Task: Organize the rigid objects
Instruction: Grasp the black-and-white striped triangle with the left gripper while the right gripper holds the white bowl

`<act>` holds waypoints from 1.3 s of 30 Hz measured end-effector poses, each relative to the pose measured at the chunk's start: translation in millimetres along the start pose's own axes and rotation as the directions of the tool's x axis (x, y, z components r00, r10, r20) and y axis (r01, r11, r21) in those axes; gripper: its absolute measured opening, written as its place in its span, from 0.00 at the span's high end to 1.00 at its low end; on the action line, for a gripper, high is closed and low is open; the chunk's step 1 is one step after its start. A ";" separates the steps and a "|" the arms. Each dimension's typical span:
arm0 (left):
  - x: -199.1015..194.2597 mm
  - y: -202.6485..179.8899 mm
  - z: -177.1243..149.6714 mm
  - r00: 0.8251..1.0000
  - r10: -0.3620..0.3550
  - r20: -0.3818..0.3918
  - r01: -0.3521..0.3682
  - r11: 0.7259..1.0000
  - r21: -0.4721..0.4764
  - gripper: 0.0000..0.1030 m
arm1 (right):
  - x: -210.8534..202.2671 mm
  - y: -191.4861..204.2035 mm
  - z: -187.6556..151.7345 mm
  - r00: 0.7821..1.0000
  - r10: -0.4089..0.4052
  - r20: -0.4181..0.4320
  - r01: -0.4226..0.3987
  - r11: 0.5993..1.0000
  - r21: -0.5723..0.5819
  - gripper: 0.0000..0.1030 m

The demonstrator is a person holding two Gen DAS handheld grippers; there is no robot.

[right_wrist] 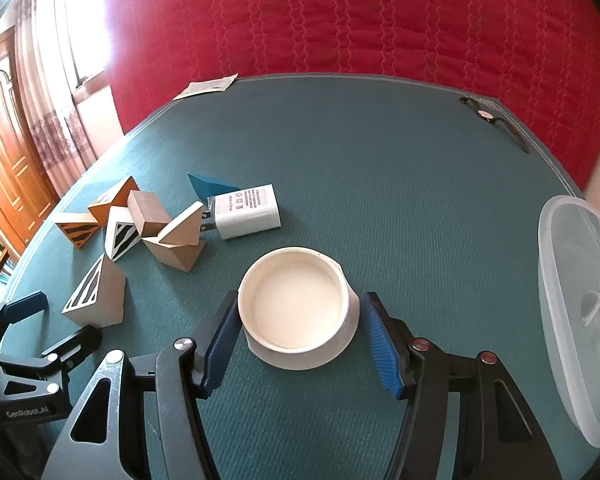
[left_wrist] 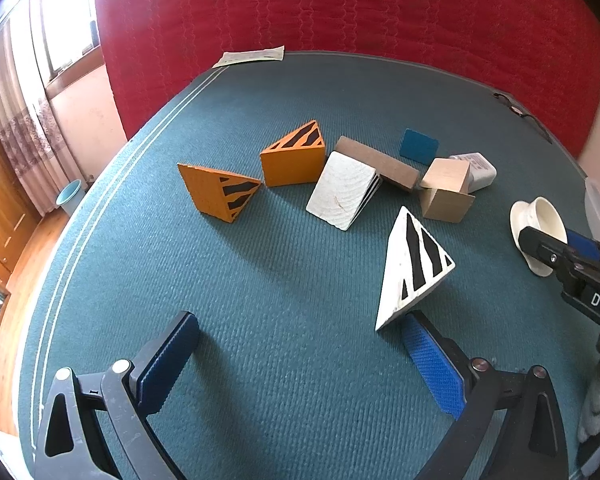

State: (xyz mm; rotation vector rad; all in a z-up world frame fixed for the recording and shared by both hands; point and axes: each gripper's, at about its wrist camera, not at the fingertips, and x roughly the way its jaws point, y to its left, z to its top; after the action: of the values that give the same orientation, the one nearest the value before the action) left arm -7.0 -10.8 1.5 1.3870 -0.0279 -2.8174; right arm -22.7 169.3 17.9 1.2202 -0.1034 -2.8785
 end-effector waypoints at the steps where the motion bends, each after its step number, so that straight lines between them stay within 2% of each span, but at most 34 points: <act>1: 0.4 -0.4 0.7 1.000 0.003 0.001 -0.003 1.000 0.002 0.00 | 0.9 -0.3 -0.9 1.000 -0.002 -0.006 0.002 1.000 0.006 0.41; 9: -0.3 -17.7 5.6 1.000 -0.007 0.008 0.006 0.998 0.064 0.00 | -0.7 -0.7 -1.3 1.000 -0.009 -0.011 0.010 1.000 0.006 0.40; 11: 0.4 -22.6 7.6 1.000 -0.013 0.007 0.013 0.997 0.078 0.02 | -0.8 -1.0 -1.3 1.000 -0.010 -0.011 0.010 1.000 0.005 0.40; 14: 3.1 -26.4 13.9 0.999 -0.037 0.000 0.037 0.996 0.079 0.09 | -0.9 -1.1 -1.5 1.000 -0.009 -0.011 0.009 1.000 0.006 0.40; 18: 4.3 -28.7 18.7 0.998 -0.065 -0.001 0.065 0.995 0.074 0.23 | -1.0 -0.4 -1.7 1.000 -0.010 -0.011 0.010 1.000 0.004 0.40; 22: 1.1 -30.5 17.9 0.996 -0.085 0.027 0.082 0.993 0.085 0.48 | -0.7 -1.3 -1.2 1.000 -0.009 -0.011 0.009 1.000 0.005 0.40; 27: -2.7 -29.8 13.6 0.994 -0.102 0.049 0.098 0.992 0.083 0.66 | -0.8 -1.8 -1.0 1.000 -0.008 -0.011 0.008 1.000 0.006 0.40; 35: -4.5 -27.8 12.8 0.992 -0.112 0.056 0.108 0.992 0.069 0.70 | -9.9 -9.7 -7.0 0.999 0.039 0.002 -0.039 0.998 0.041 0.40; 39: -5.9 -29.8 10.8 0.993 -0.100 0.061 0.096 0.993 0.074 0.70 | -16.3 -12.9 -12.0 0.999 0.035 0.006 -0.036 0.999 0.031 0.41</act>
State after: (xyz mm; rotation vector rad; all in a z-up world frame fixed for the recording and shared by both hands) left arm -11.8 19.2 12.3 1.3455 -0.0623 -2.9693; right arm -2.6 182.2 20.4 1.2033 -0.1687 -2.8604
